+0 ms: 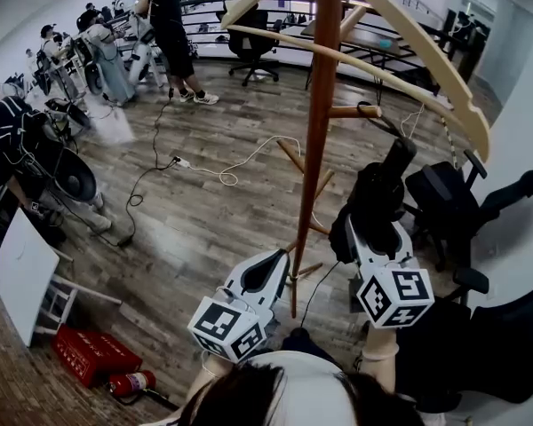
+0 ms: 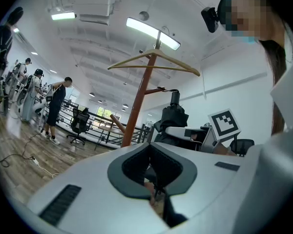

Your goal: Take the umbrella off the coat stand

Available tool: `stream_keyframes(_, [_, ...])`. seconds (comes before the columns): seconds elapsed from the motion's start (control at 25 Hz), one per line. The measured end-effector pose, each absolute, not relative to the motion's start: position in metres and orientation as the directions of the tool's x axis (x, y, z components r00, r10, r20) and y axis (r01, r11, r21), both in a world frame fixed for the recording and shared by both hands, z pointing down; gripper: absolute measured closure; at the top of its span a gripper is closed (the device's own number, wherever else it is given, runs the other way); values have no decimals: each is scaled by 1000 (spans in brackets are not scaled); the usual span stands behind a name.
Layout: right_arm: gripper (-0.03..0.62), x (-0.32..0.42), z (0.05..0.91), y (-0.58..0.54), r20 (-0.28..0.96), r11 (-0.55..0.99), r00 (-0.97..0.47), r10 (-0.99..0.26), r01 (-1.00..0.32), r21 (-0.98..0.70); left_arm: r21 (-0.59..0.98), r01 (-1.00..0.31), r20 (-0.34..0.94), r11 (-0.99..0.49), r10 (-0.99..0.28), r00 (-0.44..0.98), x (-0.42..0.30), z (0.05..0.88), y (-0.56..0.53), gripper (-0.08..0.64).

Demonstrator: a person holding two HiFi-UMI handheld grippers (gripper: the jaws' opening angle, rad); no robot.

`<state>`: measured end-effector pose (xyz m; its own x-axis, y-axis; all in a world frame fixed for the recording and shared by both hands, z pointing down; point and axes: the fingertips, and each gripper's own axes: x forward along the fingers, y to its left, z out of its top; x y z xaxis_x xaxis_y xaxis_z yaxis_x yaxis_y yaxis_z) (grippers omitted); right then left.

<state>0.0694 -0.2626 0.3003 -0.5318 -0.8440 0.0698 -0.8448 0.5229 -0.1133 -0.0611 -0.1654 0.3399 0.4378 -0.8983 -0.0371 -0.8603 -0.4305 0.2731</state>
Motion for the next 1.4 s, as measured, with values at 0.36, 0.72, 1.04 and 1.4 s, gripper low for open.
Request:
stream_keyframes(0.36, [344,77,297,-252,60,512,-521,-852,-851,-115,281,-862,-40,-422,-902,429,-59,339,-156,551])
stream_keyframes(0.72, [344,76,303,-236,69,497,-507,-859,-859,-120,275,-855,-33,-440,-893,449,-62,342,-142,551])
stream_keyframes(1.04, [344,71,308,-215,72,476,-483,-873,-874,-96,267,-848,-31,-457,-884,467,-69,345,-127,551])
stream_keyframes(1.4, [344,68,311,-185,81,459,-466,-881,-884,-89,277,-831,-20,-483,-867,498,-67,348,-112,551])
